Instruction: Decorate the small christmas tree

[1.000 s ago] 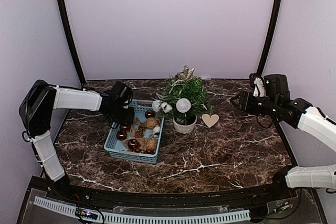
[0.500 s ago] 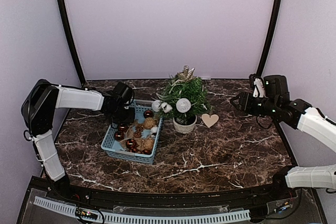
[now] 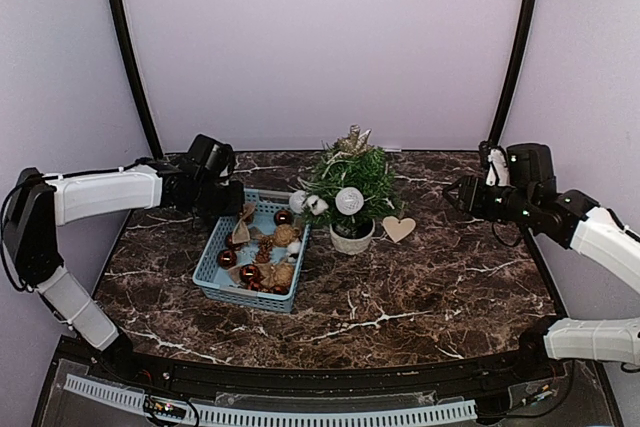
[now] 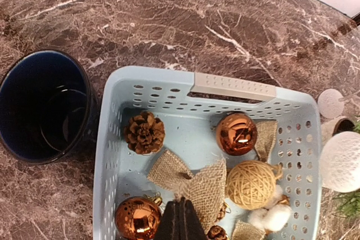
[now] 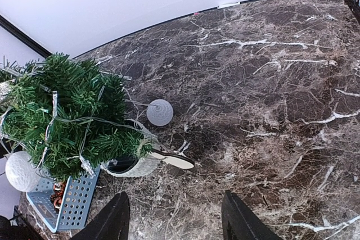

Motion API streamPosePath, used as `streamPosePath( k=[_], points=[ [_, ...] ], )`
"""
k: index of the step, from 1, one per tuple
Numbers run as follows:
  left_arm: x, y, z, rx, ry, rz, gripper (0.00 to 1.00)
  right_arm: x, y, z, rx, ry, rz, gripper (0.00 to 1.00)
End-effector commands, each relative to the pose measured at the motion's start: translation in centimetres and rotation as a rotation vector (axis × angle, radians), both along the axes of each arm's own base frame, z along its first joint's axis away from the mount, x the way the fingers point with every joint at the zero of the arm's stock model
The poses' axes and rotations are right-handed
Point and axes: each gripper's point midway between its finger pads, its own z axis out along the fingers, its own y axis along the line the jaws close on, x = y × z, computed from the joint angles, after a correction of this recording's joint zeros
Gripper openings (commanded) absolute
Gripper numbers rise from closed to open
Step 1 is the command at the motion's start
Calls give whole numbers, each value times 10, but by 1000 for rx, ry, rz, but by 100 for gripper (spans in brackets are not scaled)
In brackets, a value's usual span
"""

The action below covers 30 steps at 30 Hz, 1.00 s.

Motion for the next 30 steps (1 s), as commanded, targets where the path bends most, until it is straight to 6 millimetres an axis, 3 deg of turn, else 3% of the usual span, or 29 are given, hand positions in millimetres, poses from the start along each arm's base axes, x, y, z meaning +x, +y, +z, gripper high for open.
streamPosePath(
  k=[1,7,12,17,24,30],
  points=[
    [-13,8,17,-36,-26,3,0,1,0,20,29,-52,-4,57],
    [-34,-5,58,-157,-148,-117,0,-12,12,55,103,-124,83,57],
    [-74,-33,116,-188,-294,-303,0,-41,47,95,228,-203,305,57],
    [-123,-73,139,-174,-302,-451,0,-72,80,125,281,-246,470,59],
    [-178,-144,169,-160,-334,-608,0,-119,147,130,304,-214,669,57],
    [-206,-183,175,-156,-349,-698,0,-144,195,100,258,-144,773,52]
  ],
)
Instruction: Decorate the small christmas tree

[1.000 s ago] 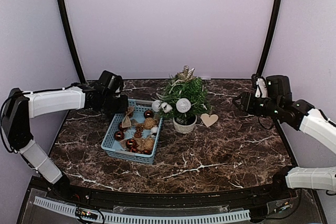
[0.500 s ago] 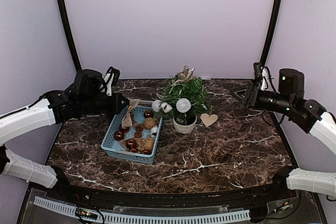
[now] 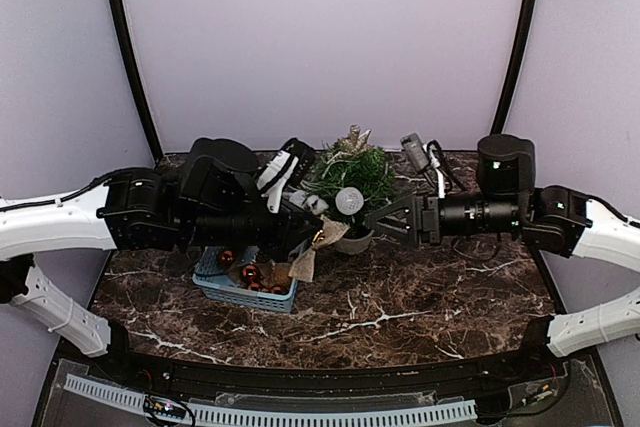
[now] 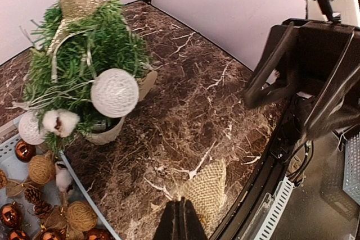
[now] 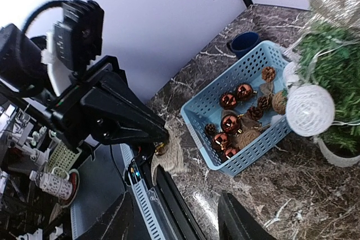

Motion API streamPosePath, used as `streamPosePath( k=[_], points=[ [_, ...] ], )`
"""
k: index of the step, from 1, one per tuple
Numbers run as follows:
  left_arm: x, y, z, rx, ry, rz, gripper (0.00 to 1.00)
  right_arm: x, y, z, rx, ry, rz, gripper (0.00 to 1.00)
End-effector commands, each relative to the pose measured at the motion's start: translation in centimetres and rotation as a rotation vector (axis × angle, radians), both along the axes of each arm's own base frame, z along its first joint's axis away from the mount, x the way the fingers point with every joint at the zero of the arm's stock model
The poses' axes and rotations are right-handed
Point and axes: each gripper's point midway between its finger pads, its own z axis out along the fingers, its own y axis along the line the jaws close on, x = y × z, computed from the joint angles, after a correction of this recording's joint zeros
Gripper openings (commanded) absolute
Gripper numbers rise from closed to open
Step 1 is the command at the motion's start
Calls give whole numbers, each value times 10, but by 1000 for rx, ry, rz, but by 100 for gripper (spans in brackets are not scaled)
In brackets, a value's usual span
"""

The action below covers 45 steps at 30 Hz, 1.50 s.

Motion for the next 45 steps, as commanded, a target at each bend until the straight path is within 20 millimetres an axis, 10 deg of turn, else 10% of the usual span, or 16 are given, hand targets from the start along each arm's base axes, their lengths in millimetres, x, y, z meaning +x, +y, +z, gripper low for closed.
streamPosePath(
  k=[1,18,25,28,32,39,45],
  points=[
    [-10,-11,8,19,-40,-24,0,-5,26,-1,-2,-16,14,51],
    [-32,-19,19,-54,-65,-126,0,-18,56,-16,39,55,118,29],
    [-33,-16,20,-59,-66,-123,2,-13,55,-16,41,54,85,0],
    [-32,-14,23,-55,-67,-116,50,0,40,-13,53,27,7,0],
    [-25,-6,27,-51,-65,-60,82,38,-2,-1,84,-14,-120,0],
    [-5,13,19,-73,29,19,87,92,-68,38,168,-161,-217,0],
    [10,21,13,-108,68,46,87,126,-83,55,202,-241,-198,0]
  ],
)
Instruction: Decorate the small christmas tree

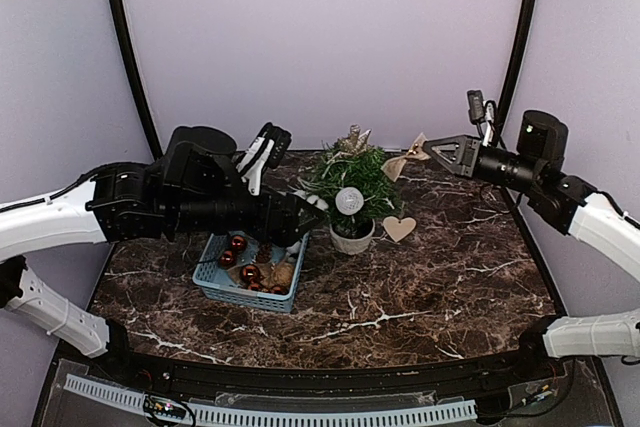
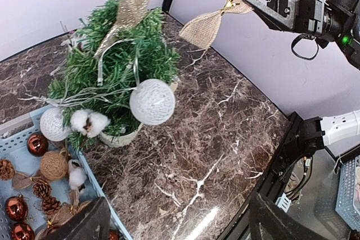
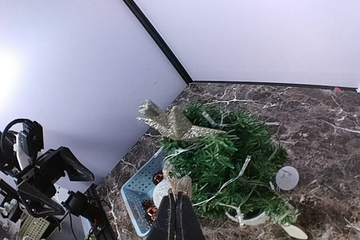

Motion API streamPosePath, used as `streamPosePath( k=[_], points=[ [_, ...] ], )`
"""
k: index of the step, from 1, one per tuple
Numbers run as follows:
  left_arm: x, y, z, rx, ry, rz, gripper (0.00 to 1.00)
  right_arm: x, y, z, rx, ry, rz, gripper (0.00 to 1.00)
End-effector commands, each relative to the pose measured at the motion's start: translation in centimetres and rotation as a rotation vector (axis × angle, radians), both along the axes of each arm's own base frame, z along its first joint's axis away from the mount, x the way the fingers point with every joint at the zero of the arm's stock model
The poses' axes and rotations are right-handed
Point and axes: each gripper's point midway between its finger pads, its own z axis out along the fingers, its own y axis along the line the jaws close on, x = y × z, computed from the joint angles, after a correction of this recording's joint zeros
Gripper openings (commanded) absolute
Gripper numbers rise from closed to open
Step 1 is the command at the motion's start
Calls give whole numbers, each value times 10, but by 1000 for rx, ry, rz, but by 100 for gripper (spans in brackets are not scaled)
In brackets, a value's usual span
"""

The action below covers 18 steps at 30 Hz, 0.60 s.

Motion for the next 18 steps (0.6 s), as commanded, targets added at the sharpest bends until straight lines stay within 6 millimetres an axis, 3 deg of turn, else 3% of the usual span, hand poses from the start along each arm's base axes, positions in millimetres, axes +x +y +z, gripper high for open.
streamPosePath(
  k=[1,7,18],
  points=[
    [0,8,3,-44,32,-1,87,4,8,32,41,-148,138,0],
    [5,11,-1,-36,34,5,88,1,23,35,102,-173,280,0],
    [12,7,-8,-40,47,-2,88,26,30,9,66,-166,265,0]
  ],
)
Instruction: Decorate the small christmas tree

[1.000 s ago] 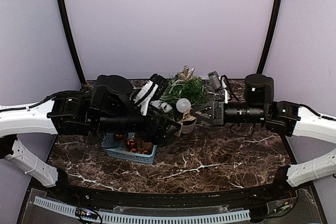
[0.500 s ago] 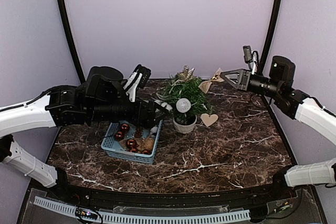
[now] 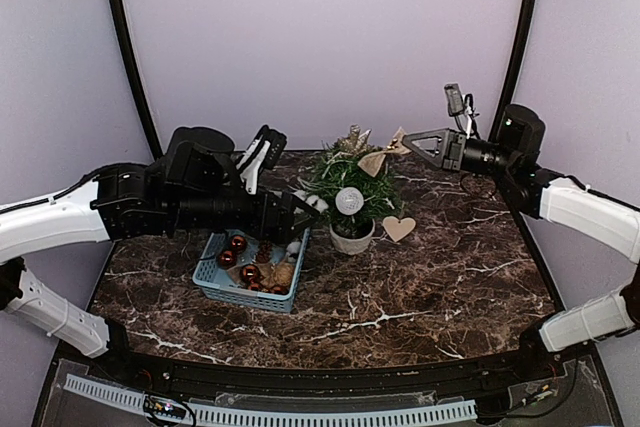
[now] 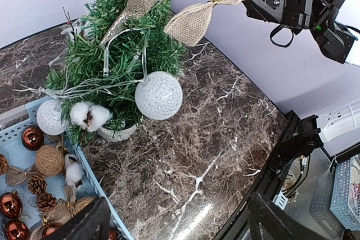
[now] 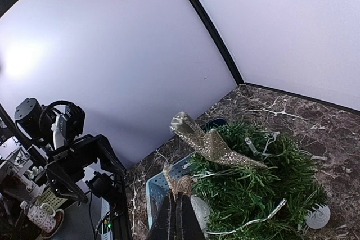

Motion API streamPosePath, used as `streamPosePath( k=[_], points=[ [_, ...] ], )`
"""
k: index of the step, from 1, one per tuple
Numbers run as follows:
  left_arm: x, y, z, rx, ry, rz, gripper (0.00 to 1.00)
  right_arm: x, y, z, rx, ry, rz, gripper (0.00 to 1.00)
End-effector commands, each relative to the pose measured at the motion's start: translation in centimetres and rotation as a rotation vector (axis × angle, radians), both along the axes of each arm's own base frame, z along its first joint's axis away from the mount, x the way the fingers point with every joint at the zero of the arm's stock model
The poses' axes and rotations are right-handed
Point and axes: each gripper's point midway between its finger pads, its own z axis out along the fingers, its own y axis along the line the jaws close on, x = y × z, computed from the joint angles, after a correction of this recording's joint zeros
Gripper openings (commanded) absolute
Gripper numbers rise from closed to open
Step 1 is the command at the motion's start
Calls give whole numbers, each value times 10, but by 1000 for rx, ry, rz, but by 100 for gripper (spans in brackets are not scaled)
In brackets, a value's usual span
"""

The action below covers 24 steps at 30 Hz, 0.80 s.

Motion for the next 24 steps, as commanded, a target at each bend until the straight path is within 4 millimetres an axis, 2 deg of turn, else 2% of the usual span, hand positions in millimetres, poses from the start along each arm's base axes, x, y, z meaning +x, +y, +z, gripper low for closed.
streamPosePath(
  k=[1,9,18,24],
  points=[
    [1,-3,5,-34,-3,-13,88,10,1,2,-25,-72,-21,0],
    [2,-1,6,-38,0,-7,88,24,3,-21,-86,-67,-44,0],
    [3,-2,5,-43,6,-6,88,31,4,-25,-74,-86,-62,0],
    [3,-1,7,-48,5,-5,87,34,5,-46,-109,-57,-60,0]
  ],
)
